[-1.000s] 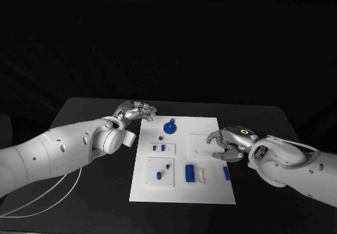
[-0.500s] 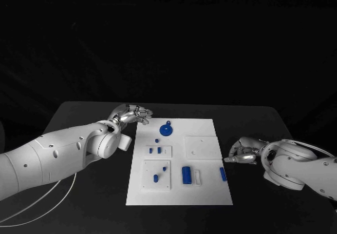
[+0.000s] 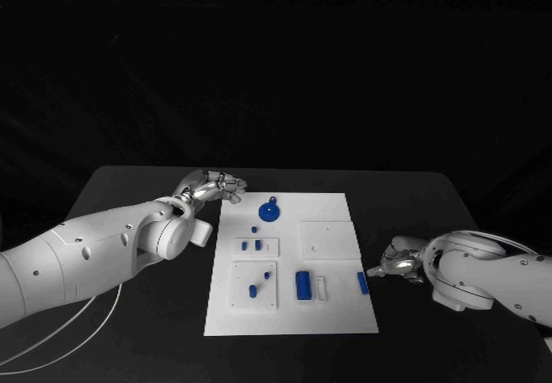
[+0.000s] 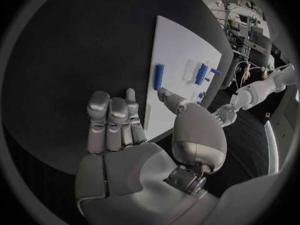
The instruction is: Assemble the parts on the task board
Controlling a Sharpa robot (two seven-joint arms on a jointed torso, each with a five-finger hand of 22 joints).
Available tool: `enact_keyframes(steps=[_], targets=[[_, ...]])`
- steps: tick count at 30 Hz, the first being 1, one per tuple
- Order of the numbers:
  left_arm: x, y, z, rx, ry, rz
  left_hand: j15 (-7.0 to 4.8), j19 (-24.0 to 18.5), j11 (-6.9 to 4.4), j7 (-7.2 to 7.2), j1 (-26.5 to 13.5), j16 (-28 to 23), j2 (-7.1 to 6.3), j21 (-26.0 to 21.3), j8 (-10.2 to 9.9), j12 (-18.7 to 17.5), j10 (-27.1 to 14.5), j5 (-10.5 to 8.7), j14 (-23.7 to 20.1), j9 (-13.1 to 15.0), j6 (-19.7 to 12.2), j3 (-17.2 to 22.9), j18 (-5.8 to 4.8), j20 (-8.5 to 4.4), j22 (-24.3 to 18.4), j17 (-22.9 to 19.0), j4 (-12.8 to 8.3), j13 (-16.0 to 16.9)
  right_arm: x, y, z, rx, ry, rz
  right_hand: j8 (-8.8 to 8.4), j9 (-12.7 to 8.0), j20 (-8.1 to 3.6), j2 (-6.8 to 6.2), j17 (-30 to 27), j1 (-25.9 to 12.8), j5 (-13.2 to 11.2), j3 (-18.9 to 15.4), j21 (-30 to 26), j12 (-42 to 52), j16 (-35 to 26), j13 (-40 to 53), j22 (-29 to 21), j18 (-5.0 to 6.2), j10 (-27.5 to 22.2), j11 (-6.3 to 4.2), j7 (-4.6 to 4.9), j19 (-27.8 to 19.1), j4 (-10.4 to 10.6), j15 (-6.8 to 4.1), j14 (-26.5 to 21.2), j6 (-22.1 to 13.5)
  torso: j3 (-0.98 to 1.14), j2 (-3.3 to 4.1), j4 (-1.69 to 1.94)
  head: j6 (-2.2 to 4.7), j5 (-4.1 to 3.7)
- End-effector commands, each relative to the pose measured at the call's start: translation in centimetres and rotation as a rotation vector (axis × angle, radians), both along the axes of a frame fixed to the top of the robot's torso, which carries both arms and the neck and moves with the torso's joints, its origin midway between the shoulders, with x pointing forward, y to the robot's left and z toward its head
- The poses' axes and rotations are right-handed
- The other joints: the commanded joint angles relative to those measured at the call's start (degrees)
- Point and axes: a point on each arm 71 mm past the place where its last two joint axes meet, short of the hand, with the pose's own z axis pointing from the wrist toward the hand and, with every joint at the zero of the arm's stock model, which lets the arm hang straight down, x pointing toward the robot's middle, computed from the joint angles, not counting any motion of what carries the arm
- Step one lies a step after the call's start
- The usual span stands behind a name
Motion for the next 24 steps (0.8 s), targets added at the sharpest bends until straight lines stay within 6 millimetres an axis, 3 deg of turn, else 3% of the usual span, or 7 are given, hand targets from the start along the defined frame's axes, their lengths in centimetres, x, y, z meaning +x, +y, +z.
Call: enact_keyframes(steps=[1,17,24], targets=[[0.0,-0.3,0.1,-0.011,0.001,-0.016,0.1,0.16,-0.01,-0.02,-0.08,-0.2,0.39,-0.22,0.24,-0.1,-0.42,-0.14,0.47,-0.06,-0.5,-0.36,0.16,0.04,0.06,0.08,0.05,-0.06,-0.3,0.8,-0.4,0.022,0.051,0.016,-0.2,0.08,0.11,-0.01,0.1,-0.69,-0.09,-0.03,0.3,-0.13,-0.29,-0.08,0.1,3.59,0.57,-0.04,1.26,0.26,0.46,0.1,0.47,1.45,-0.05,0.03,0.09,-0.15,-0.09],[0.0,0.0,0.0,-0.007,0.004,-0.011,0.09,0.17,-0.01,-0.01,-0.09,-0.23,0.39,-0.24,0.24,-0.1,-0.42,-0.15,0.49,-0.07,-0.52,-0.37,0.16,0.03,0.08,0.13,0.07,-0.06,-0.7,2.5,-1.4,0.054,0.061,0.05,-0.11,0.22,0.04,-0.03,0.24,-0.99,-0.08,-0.2,0.55,0.02,-0.19,-0.05,0.31,3.59,0.82,-0.18,1.11,0.35,0.54,-0.01,0.67,1.9,0.03,0.02,0.02,-0.5,0.26],[0.0,0.0,0.0,-0.007,0.004,-0.012,0.09,0.17,-0.01,-0.01,-0.08,-0.24,0.37,-0.26,0.25,-0.1,-0.42,-0.15,0.49,-0.08,-0.52,-0.37,0.16,0.03,0.09,0.16,0.07,-0.07,-0.8,3.3,-2.2,0.058,0.061,0.061,-0.1,0.39,-0.14,0.53,0.39,0.68,-0.08,-0.2,0.79,0.07,-0.19,-0.03,0.56,3.59,0.89,-0.32,0.97,0.35,-1.18,-0.16,0.71,2.24,0.06,0.04,-0.03,-0.65,0.41]])
